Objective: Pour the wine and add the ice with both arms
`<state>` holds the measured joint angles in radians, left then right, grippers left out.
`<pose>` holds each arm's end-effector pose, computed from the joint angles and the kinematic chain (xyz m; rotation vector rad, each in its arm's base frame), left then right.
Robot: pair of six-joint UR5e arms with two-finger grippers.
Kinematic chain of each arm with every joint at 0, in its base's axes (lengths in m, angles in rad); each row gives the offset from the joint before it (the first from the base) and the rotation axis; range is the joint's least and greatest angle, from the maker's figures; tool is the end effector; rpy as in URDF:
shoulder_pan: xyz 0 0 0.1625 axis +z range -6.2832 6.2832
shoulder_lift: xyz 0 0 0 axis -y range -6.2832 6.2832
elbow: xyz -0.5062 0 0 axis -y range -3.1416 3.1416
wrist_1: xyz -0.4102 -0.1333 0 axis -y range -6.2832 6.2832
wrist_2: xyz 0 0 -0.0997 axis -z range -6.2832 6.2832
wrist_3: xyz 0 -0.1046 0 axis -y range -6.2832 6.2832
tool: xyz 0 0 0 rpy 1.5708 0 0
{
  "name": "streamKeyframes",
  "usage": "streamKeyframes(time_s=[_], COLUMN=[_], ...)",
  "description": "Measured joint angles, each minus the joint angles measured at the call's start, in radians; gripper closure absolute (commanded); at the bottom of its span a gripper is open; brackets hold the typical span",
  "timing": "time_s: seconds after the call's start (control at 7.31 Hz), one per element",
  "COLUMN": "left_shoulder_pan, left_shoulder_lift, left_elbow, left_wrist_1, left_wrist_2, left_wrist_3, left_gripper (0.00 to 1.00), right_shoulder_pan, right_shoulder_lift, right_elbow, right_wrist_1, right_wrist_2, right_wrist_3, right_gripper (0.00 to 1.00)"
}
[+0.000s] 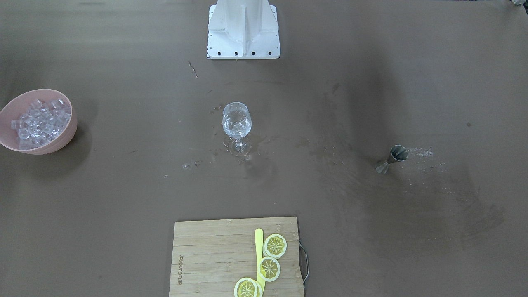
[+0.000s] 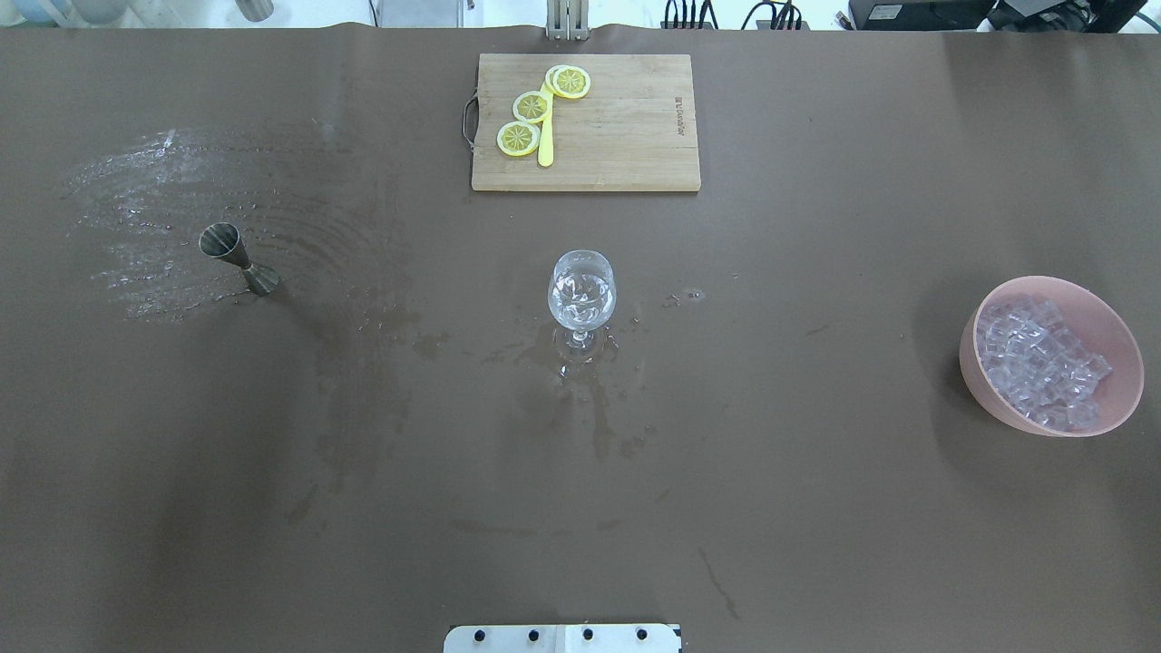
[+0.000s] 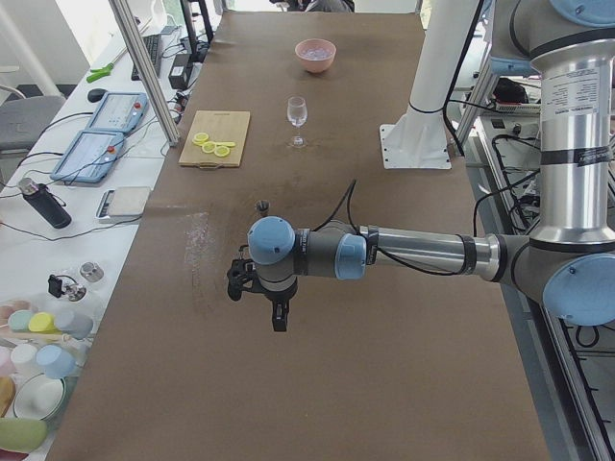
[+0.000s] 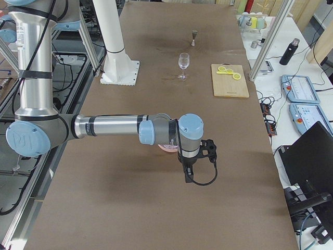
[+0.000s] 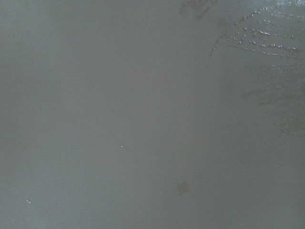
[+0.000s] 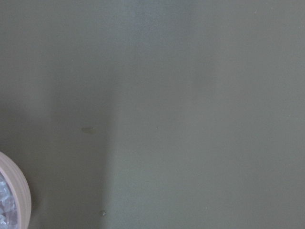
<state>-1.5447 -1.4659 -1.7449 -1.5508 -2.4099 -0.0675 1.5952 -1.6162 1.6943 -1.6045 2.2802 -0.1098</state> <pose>-0.0435 -0.4605 0.7024 0.0070 0.8402 -0.0183 0.0771 -0.4874 0.7110 0.0900 -0.7051 -0.0975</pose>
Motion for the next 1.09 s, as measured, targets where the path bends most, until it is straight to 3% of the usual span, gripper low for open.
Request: streamKeyframes(time_s=[1.09], left_shoulder_pan=[0.001], left_shoulder_lift=[-0.015], left_elbow=[0.038], left_wrist_1=[0.001], left_wrist_2=[-0.002], left_wrist_3=[0.0], left_gripper=[0.02], right_shoulder_pan=[0.002], right_shoulder_lift=[-0.001], right_elbow=[0.001], right_wrist_1=[-0.006], right_wrist_2=[0.001], right_wrist_3=[0.001], right_gripper=[0.0])
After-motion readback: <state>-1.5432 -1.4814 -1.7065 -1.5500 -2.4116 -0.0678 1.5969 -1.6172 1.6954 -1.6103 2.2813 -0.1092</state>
